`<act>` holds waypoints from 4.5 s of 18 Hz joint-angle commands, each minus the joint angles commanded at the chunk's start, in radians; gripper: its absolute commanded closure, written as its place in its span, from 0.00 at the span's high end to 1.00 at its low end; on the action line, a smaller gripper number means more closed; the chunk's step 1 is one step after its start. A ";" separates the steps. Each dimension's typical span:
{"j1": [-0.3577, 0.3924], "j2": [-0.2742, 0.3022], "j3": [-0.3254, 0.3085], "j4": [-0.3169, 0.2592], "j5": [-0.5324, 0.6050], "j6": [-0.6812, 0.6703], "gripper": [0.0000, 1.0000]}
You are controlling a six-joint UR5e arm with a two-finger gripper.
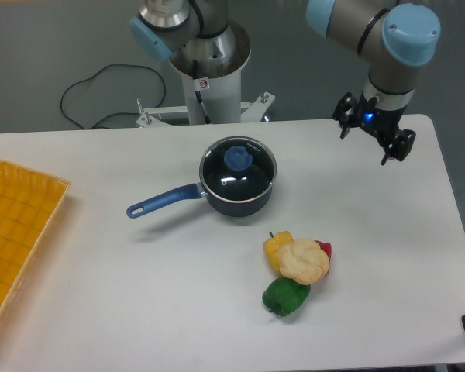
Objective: Open the lid
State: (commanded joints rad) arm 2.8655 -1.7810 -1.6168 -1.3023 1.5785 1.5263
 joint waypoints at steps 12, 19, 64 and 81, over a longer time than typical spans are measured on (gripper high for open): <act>0.000 0.006 0.003 -0.002 -0.025 -0.009 1.00; 0.015 0.028 -0.041 -0.003 -0.064 -0.018 1.00; -0.324 0.201 -0.408 0.155 0.008 0.011 0.99; -0.327 0.198 -0.451 0.210 0.005 0.006 0.99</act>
State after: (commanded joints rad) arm 2.5387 -1.5831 -2.0678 -1.0922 1.5831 1.5324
